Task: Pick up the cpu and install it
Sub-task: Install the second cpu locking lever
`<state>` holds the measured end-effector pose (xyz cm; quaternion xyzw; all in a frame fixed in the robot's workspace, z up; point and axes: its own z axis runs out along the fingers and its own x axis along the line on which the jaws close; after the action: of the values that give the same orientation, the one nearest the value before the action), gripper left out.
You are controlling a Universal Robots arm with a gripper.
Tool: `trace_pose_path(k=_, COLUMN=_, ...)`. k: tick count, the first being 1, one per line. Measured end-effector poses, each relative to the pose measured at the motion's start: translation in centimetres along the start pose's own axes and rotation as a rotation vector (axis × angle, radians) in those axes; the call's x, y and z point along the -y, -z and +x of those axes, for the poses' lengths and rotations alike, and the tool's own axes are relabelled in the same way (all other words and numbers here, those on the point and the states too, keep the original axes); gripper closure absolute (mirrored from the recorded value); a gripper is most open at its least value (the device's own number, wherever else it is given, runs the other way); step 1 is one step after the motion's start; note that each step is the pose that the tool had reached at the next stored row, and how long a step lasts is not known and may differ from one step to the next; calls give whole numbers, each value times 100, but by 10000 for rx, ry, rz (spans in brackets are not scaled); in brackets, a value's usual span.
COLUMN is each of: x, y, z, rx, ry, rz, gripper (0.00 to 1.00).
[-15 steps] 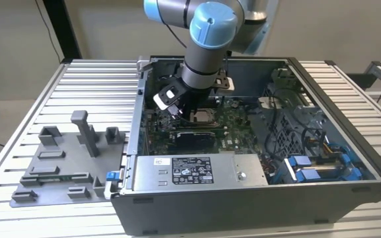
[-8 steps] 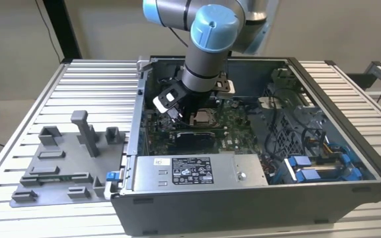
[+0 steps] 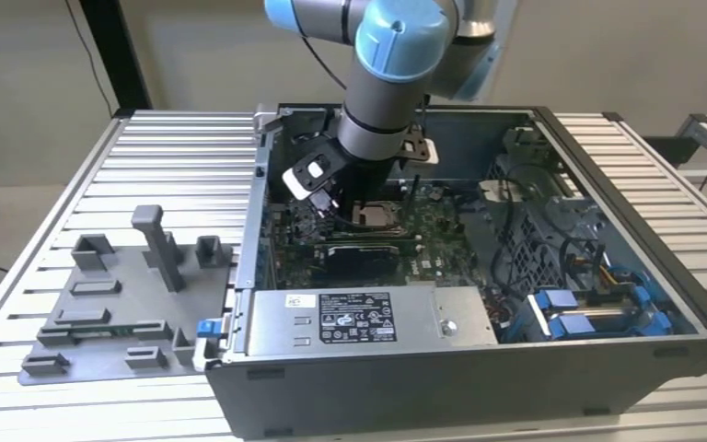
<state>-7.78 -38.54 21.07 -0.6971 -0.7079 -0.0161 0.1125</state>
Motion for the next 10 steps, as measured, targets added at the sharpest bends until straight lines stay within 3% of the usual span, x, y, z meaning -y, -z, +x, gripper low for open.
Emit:
trace_pose_path(k=6, x=23, y=179, z=35, rx=25, ry=-3, rz=-57, gripper=100)
trace_pose_path(k=8, x=25, y=213, z=42, rx=139, ry=-25, rz=-98, gripper=100)
trace_pose_path(k=9, x=23, y=215, z=42, rx=253, ry=-44, rz=-116, gripper=100)
trace_pose_path(k=10, x=21, y=215, z=42, rx=405, ry=-66, rz=-143, gripper=100)
